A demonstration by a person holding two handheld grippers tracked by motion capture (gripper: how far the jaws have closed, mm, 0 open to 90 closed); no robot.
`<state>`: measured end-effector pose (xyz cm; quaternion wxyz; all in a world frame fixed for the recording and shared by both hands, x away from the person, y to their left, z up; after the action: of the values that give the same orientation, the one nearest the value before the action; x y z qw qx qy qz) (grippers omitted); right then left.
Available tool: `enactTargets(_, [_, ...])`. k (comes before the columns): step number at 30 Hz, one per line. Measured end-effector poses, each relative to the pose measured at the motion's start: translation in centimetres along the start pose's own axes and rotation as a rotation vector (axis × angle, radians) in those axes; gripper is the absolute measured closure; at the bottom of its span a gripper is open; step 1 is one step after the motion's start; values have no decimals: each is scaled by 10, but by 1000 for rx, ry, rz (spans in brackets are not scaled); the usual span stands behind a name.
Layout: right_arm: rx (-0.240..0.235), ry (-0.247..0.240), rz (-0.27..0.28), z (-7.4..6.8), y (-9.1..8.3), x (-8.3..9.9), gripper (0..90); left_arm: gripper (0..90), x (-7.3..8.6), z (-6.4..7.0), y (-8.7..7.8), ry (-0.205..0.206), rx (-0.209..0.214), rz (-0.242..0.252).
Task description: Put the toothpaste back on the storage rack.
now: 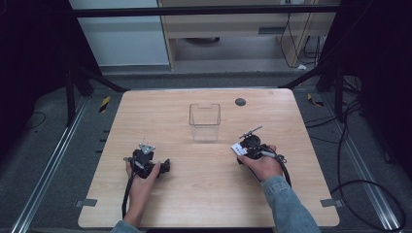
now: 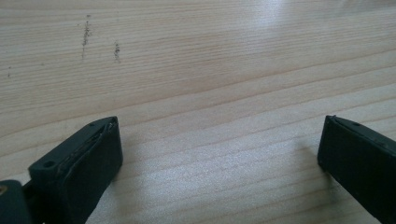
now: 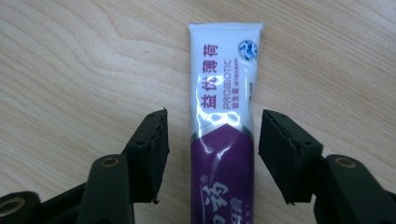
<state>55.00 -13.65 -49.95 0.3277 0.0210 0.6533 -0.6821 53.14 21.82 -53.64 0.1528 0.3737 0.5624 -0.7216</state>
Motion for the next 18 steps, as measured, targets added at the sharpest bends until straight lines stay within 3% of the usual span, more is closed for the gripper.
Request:
enactTargets(7, [-20,17,-39,5,9,-7,470,0,0,0,0,-1,0,1])
enactTargets(18, [-15,-5,-54,3,16,-9,522,0,0,0,0,0,0,1])
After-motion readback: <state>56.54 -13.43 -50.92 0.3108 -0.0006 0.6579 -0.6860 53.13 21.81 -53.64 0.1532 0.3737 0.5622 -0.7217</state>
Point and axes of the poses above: each handheld gripper's, and its own axes: y roughly forward along the jaws, x roughly out of its underside, z roughly to its right, the point moved 4 cm from there along y, roughly forward along the jaws, and after that the axes turned 9 degrees about x, right-handed, at the moved point
